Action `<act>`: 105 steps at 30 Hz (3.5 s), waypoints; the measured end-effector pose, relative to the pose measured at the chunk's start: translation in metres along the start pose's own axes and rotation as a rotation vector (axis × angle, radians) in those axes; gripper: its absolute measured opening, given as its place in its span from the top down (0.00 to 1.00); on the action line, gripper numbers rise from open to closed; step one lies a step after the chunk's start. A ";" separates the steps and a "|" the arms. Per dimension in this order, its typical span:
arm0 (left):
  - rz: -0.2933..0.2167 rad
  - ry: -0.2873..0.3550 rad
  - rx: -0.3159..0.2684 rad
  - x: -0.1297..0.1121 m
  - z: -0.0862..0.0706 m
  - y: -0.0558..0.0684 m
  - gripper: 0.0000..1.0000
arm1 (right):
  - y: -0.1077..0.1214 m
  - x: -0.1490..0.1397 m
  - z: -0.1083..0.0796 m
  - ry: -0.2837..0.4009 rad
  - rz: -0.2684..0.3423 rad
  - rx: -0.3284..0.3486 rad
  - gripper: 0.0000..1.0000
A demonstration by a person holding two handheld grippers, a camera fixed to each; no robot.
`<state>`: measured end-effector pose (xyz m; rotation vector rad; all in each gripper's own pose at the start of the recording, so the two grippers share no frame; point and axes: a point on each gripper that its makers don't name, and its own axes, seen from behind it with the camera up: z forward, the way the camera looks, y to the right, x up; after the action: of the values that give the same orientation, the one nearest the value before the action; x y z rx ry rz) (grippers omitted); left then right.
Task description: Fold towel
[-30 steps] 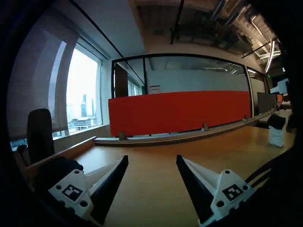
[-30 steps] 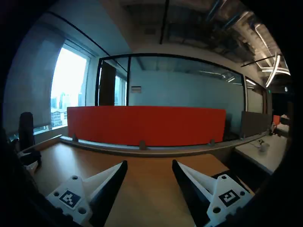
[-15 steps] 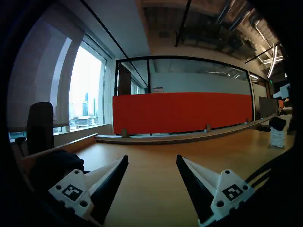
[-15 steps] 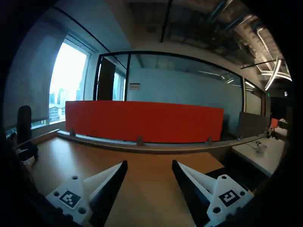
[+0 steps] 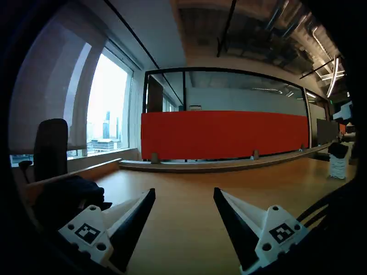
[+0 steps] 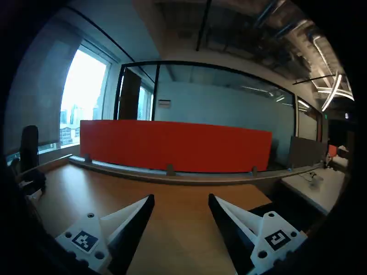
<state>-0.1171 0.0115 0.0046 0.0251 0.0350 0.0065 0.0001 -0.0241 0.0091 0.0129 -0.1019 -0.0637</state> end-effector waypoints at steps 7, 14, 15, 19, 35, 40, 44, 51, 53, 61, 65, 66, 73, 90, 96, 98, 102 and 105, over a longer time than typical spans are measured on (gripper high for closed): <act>-0.004 -0.007 0.001 -0.005 0.002 -0.001 0.06 | 0.001 0.001 0.000 -0.001 -0.005 0.000 0.09; -0.004 -0.023 0.001 -0.012 0.004 -0.002 0.06 | 0.004 -0.002 0.001 -0.004 -0.004 -0.002 0.09; -0.005 -0.024 0.000 -0.012 0.004 -0.002 0.06 | 0.004 -0.003 0.001 -0.005 -0.004 -0.002 0.09; -0.005 -0.025 -0.002 -0.014 0.006 -0.002 0.06 | 0.006 -0.006 0.001 -0.011 -0.003 -0.005 0.09; -0.004 -0.026 -0.002 -0.020 0.007 -0.002 0.06 | 0.020 -0.012 -0.003 -0.004 -0.022 -0.022 0.09; -0.004 -0.025 -0.001 -0.021 0.007 -0.001 0.06 | 0.027 -0.022 -0.003 0.012 0.000 -0.023 0.09; -0.004 -0.025 -0.002 -0.021 0.007 -0.001 0.06 | 0.034 -0.029 0.000 0.032 0.022 -0.032 0.09; -0.004 -0.025 -0.001 -0.022 0.007 0.000 0.06 | 0.041 -0.047 0.004 0.071 0.049 -0.042 0.09; -0.004 -0.025 -0.001 -0.022 0.007 0.000 0.06 | 0.040 -0.053 0.005 0.079 0.061 -0.036 0.09; -0.005 -0.025 -0.001 -0.023 0.006 0.000 0.06 | 0.030 -0.080 0.009 0.091 0.085 0.001 0.09; -0.005 -0.024 -0.001 -0.023 0.006 0.000 0.06 | 0.029 -0.095 0.011 0.089 0.104 0.011 0.09; -0.005 -0.024 -0.001 -0.023 0.006 0.000 0.06 | 0.030 -0.098 0.012 0.089 0.109 0.011 0.09; -0.005 -0.024 -0.001 -0.024 0.006 0.000 0.06 | 0.036 -0.119 0.013 0.090 0.131 -0.006 0.09; -0.005 -0.024 -0.001 -0.024 0.006 0.001 0.06 | 0.037 -0.128 0.015 0.094 0.134 -0.021 0.09; -0.005 -0.024 -0.001 -0.024 0.006 0.000 0.06 | 0.030 -0.130 0.014 0.098 0.117 -0.009 0.09; -0.005 -0.024 -0.001 -0.024 0.006 0.000 0.06 | 0.028 -0.131 0.014 0.101 0.101 -0.007 0.09; -0.005 -0.024 -0.001 -0.024 0.006 0.000 0.06 | 0.023 -0.131 0.012 0.109 0.073 -0.008 0.09; -0.005 -0.024 -0.001 -0.024 0.006 0.000 0.06 | 0.020 -0.129 0.011 0.109 0.065 -0.006 0.09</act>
<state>-0.1410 0.0115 0.0115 0.0242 0.0110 0.0015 -0.1274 0.0045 0.0073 0.0071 0.0072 0.0016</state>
